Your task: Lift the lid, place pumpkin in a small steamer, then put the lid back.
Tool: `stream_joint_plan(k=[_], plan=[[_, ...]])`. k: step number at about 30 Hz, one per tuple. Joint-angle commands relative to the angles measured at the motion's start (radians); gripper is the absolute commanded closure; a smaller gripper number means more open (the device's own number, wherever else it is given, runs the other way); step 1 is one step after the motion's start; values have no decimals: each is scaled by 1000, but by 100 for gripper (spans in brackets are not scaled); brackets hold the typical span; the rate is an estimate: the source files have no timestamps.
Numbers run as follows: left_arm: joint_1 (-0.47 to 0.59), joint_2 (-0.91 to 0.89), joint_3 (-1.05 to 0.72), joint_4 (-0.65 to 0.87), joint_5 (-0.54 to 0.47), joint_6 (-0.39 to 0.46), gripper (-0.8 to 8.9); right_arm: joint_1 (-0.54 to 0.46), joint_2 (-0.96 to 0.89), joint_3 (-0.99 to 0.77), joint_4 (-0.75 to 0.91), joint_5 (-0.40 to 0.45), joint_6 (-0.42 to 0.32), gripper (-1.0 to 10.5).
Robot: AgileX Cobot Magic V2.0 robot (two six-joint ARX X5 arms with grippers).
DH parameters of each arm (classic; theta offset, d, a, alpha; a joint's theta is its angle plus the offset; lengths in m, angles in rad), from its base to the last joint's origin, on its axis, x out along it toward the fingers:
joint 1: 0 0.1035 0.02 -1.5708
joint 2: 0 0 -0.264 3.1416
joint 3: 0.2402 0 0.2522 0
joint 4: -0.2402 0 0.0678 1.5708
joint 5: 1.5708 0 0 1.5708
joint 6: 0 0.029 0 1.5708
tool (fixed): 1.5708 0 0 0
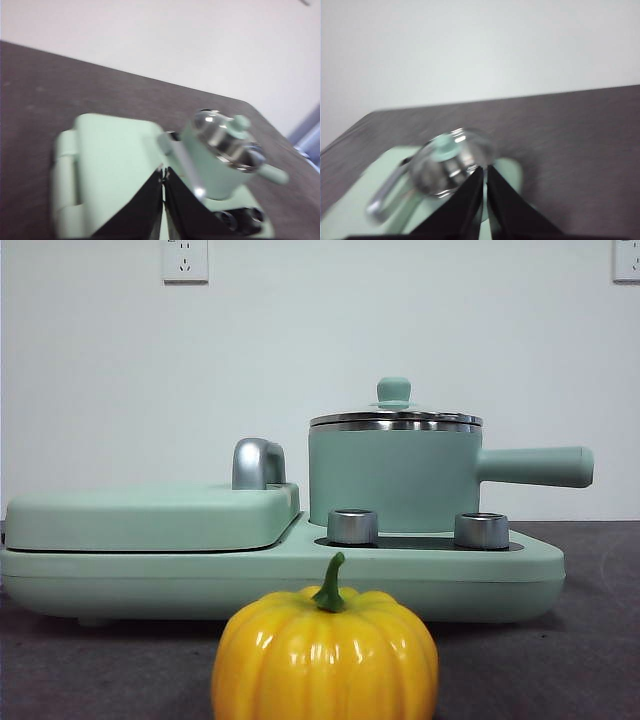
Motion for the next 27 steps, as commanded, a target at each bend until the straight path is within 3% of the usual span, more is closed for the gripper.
stream_joint_plan(k=[1, 8, 15, 18, 22, 27], plan=[[-12, 72, 88, -19, 61, 31, 807, 4, 74, 100, -87, -120, -76, 937], [-42, 213, 234, -41, 268, 44, 807, 4, 172, 219, -182, -285, -140, 937], [-48, 228, 246, -43, 278, 49, 805, 4, 175, 220, -192, -303, -139, 935], [-48, 228, 246, -42, 278, 48, 678, 3, 175, 220, -202, -303, -139, 857], [-50, 229, 246, -40, 278, 47, 380, 3, 175, 220, -220, -295, -137, 607], [-56, 251, 247, 14, 278, 16, 289, 4, 175, 220, -229, -293, -131, 471]])
